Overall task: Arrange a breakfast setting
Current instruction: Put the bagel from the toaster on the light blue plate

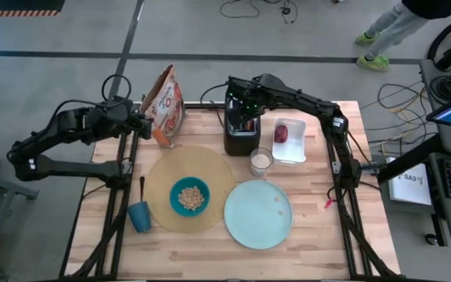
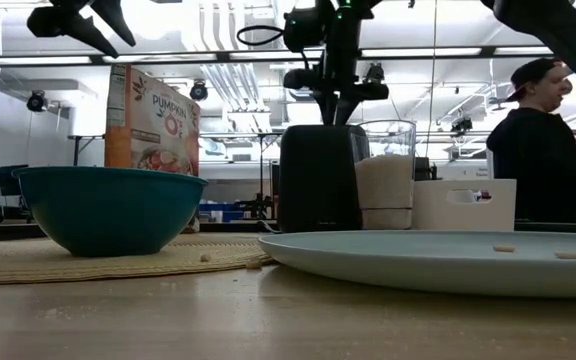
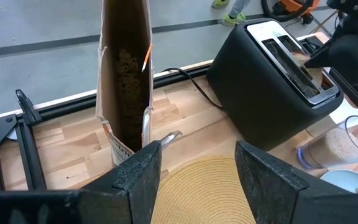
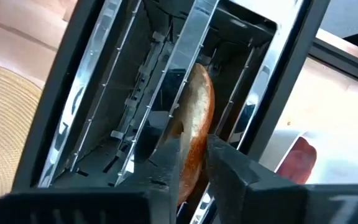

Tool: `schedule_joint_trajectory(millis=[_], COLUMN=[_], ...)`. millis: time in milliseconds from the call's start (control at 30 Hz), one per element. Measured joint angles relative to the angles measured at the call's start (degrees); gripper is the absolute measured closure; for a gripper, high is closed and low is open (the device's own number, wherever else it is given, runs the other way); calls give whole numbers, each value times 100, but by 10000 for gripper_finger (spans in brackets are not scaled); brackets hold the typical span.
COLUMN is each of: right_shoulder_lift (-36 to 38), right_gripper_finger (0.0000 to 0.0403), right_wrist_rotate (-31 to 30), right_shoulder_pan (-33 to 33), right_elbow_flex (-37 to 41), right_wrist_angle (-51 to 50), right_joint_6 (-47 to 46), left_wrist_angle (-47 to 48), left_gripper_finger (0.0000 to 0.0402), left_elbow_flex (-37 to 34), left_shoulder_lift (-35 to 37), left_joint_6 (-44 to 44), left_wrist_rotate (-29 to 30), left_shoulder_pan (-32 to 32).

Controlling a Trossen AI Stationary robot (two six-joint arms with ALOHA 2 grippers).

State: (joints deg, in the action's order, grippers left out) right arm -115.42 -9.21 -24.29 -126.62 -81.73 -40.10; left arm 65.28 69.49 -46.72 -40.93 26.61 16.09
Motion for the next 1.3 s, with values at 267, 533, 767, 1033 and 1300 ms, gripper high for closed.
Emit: schedule_joint_trajectory(millis=[267, 533, 767, 1033, 1300], right_shoulder_lift=[10, 204, 737, 1843, 3147], right_gripper_finger=[387, 389, 389, 390, 390], right_wrist_rotate=[-1, -249, -479, -127, 1081], right_shoulder_pan=[2, 15, 15, 368, 1955], right_elbow_flex=[14, -236, -425, -397, 287], right_wrist_angle=[47, 39, 76, -174, -714], right_joint_6=[45, 41, 12, 286, -63], left_wrist_angle=[2, -21, -144, -575, -754], left_gripper_finger=[214, 214, 214, 214, 214], left_elbow_flex=[0, 0, 0, 0, 0], left_shoulder_lift=[-1, 0, -1, -2, 2], left_joint_6=[2, 133, 148, 315, 306], left_wrist_rotate=[1, 2, 130, 142, 140], left_shoulder_pan=[1, 1, 1, 1, -1])
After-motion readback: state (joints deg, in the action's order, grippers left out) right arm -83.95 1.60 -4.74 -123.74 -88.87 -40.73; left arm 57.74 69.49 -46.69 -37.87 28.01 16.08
